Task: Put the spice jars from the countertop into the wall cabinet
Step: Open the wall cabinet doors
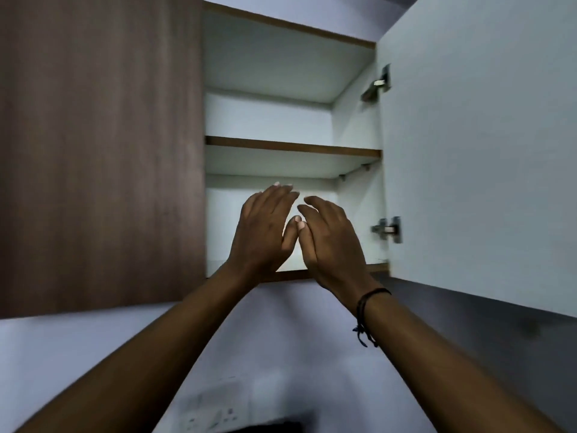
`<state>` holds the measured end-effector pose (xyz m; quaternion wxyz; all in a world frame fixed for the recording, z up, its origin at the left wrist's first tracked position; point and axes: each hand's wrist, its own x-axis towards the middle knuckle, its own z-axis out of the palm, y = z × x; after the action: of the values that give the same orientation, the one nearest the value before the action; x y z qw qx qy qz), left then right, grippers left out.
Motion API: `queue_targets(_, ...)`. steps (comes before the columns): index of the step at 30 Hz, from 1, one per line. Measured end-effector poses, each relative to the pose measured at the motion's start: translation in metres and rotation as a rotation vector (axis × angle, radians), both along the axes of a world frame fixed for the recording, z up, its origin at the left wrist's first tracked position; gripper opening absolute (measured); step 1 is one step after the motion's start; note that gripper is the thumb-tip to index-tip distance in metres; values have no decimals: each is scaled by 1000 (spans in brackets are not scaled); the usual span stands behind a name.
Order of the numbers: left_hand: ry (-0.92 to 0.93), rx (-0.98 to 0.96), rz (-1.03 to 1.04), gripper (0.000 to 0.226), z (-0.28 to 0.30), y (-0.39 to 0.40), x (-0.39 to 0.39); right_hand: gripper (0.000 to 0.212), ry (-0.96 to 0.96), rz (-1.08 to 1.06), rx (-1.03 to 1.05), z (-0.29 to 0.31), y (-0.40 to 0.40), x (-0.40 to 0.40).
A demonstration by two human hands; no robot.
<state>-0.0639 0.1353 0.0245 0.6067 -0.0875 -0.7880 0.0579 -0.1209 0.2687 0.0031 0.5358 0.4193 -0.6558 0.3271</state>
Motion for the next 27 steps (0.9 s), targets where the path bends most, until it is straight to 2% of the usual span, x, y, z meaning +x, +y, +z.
queue_targets(6,55,22,286,37,-7,-107,33,43,-82,200,77,-7,-116,14)
queue_targets(9,34,38,404,55,-11,-142,41,50,-237,346,93,-14,-159,20)
queue_targets(12,-6,-31,470,63,-16,-163,43,56,-440,505,66,-18,-189,27)
queue_targets(16,-25,-59,502,61,-20,-172,39,52,-673,650,13,-14,-205,32)
queue_targets(22,-76,-38,486,63,-26,-168,47,29,-900,852,-50,-2,-197,47)
queue_targets(27,-42,-11,374,64,-29,-147,72,25,-955,919,-115,-1,-180,72)
